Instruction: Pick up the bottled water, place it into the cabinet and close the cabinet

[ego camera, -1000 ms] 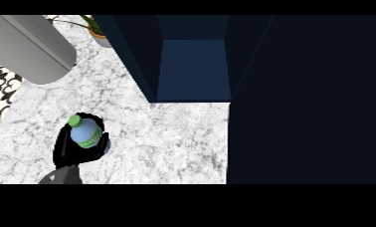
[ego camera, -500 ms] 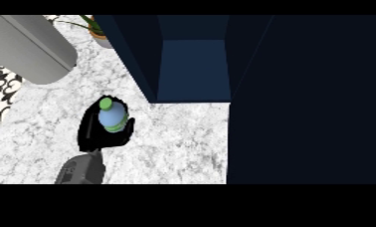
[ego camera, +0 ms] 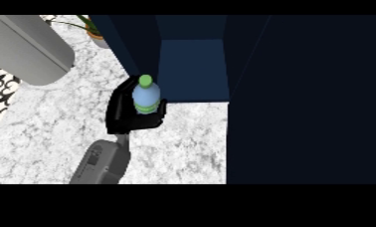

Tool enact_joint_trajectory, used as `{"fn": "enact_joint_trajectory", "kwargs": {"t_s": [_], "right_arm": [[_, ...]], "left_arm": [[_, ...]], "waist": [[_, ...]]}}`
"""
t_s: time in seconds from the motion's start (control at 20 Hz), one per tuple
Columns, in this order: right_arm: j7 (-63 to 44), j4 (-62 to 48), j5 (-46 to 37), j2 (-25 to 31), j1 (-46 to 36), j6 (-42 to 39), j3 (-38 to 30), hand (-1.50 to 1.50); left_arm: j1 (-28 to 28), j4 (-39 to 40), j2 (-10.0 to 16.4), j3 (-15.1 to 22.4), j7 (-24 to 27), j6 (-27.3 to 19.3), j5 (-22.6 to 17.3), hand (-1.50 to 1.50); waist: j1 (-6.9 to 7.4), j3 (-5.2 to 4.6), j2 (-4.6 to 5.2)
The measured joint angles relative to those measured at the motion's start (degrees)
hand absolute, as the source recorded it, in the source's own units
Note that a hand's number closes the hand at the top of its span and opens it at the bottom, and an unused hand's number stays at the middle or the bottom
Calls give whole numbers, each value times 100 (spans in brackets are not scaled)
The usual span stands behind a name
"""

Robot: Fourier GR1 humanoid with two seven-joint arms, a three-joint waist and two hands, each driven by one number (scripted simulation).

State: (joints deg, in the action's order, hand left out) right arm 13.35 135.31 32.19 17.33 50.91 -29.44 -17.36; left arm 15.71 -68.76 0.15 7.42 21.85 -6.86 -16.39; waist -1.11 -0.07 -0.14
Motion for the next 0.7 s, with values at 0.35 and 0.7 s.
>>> {"fn": "enact_joint_trajectory", "kwargs": {"t_s": [0.35, 0.7], "right_arm": [[5, -6, 112, 51, -32, 11, -10, -150], [-1, -34, 243, 140, -2, -37, -176, -150]], "left_arm": [[776, 215, -2, 680, -275, -1398, -34, 150], [1522, 832, -11, 890, -745, -2149, 94, 150]], "waist": [[-48, -1, 12], [-59, -1, 22]]}}
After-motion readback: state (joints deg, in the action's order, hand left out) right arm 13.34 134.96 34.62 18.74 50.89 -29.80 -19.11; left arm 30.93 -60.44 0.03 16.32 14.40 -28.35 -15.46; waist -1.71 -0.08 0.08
